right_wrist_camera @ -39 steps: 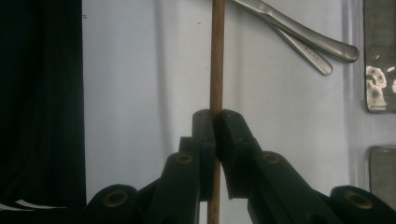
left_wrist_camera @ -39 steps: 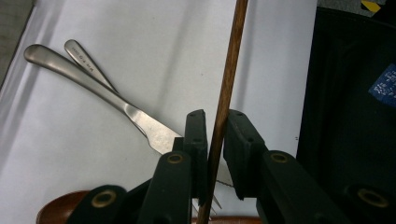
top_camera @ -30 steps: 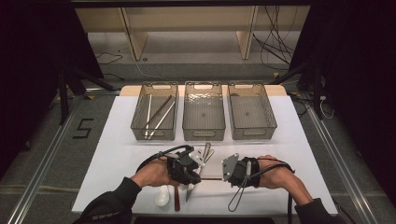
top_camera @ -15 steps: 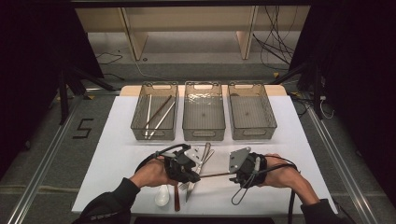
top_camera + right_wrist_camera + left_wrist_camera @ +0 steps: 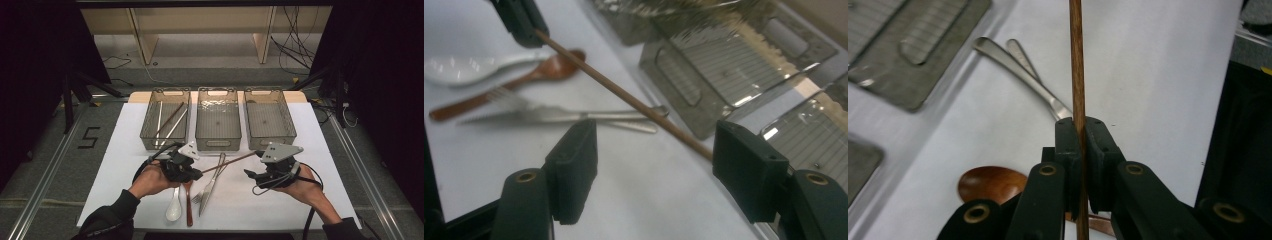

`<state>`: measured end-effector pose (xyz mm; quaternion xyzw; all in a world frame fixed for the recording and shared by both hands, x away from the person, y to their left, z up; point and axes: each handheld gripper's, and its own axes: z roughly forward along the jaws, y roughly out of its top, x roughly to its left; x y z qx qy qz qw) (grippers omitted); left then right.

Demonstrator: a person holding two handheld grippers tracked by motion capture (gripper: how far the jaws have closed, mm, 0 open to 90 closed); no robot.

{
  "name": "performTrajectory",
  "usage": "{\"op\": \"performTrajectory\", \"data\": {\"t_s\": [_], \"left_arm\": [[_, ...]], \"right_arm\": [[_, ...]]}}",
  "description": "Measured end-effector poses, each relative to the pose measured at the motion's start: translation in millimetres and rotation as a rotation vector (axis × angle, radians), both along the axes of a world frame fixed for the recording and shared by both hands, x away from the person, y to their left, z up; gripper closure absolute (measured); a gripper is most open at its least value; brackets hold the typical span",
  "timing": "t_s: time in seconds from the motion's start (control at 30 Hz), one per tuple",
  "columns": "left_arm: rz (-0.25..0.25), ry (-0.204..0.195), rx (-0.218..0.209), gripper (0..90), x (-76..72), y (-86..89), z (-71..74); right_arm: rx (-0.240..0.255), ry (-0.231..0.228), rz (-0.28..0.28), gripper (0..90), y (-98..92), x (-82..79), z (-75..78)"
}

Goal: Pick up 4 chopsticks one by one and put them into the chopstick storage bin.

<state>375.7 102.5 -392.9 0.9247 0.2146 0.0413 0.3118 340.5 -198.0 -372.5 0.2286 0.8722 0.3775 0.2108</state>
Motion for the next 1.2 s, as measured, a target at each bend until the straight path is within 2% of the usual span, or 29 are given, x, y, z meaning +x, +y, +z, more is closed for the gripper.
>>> {"op": "performTrajectory", "data": {"t_s": [0.2,0.27,0.37,0.5,0.63,0.7,1.0,1.2], "left_arm": [[0.076,-0.018,-0.046,85.3,6.9,15.3,3.0],[0.088,-0.02,-0.062,85.4,8.7,19.4,3.3],[0.118,-0.025,-0.083,85.4,10.7,24.5,4.1],[0.15,-0.033,-0.111,85.4,12.8,30.4,6.3],[0.19,-0.036,-0.129,85.3,16.5,36.6,6.5],[0.208,-0.041,-0.14,85.3,18.5,40.2,7.1],[0.299,-0.061,-0.176,85.4,27.3,53.7,11.6],[0.343,-0.069,-0.186,85.4,38.0,58.4,15.1]], "right_arm": [[0.149,0.01,-0.114,32.6,-13.3,-0.7,-7.7],[0.198,0.033,-0.141,31.2,-17.0,-1.5,-11.6],[0.234,0.032,-0.174,30.5,-21.5,-5.1,-15.9],[0.311,0.043,-0.207,29.5,-28.8,-11.0,-18.3],[0.354,0.052,-0.227,29.5,-35.0,-15.3,-21.2],[0.357,0.062,-0.232,28.8,-36.0,-16.8,-23.4],[0.363,0.049,-0.241,27.3,-35.8,-22.2,-25.6],[0.353,0.05,-0.241,27.3,-34.9,-23.4,-26.2]]}}
